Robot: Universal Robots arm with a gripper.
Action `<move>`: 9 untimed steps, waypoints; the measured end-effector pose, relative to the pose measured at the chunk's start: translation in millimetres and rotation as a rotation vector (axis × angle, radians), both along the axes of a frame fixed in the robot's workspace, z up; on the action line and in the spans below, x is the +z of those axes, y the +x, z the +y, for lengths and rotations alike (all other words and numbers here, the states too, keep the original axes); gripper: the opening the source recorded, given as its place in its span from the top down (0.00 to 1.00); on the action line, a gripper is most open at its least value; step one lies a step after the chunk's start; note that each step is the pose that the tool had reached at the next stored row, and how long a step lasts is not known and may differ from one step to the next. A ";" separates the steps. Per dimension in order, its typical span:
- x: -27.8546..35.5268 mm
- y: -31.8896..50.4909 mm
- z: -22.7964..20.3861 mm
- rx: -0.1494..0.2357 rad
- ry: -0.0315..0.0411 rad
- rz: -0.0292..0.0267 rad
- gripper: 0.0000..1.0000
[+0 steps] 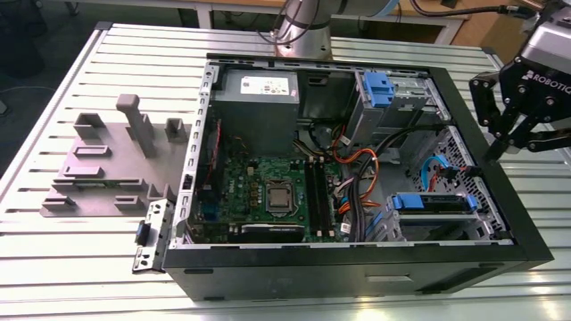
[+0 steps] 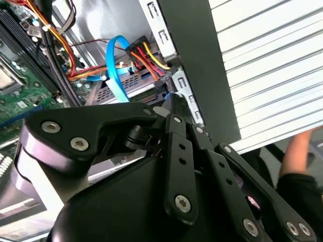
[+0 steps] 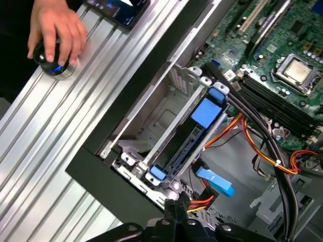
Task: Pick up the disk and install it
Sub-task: 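Insert the first disk wire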
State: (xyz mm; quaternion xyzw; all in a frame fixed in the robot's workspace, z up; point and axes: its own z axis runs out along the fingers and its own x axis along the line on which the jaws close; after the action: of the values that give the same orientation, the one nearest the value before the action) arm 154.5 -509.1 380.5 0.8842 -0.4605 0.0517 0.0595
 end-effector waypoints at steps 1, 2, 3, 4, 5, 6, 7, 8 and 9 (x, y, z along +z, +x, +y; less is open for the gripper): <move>0.2 -2.5 0.1 -0.016 0.0018 -0.0015 0.89; 0.5 -5.7 0.3 -0.038 0.0043 -0.0034 0.89; 0.7 -9.2 0.4 -0.061 0.0069 -0.0055 0.89; 0.9 -13.1 0.7 -0.086 0.0100 -0.0078 0.89; 1.3 -17.4 1.0 -0.115 0.0133 -0.0103 0.89; 1.6 -22.2 1.4 -0.147 0.0169 -0.0131 0.89; 1.9 -27.5 1.8 -0.182 0.0207 -0.0161 0.89; 2.3 -33.1 2.4 -0.220 0.0249 -0.0193 0.89; 2.7 -39.2 3.1 -0.262 0.0294 -0.0228 0.89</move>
State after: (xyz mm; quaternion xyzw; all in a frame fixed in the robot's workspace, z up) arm 115.3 -506.0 383.2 0.8167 -0.5732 0.0468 0.0476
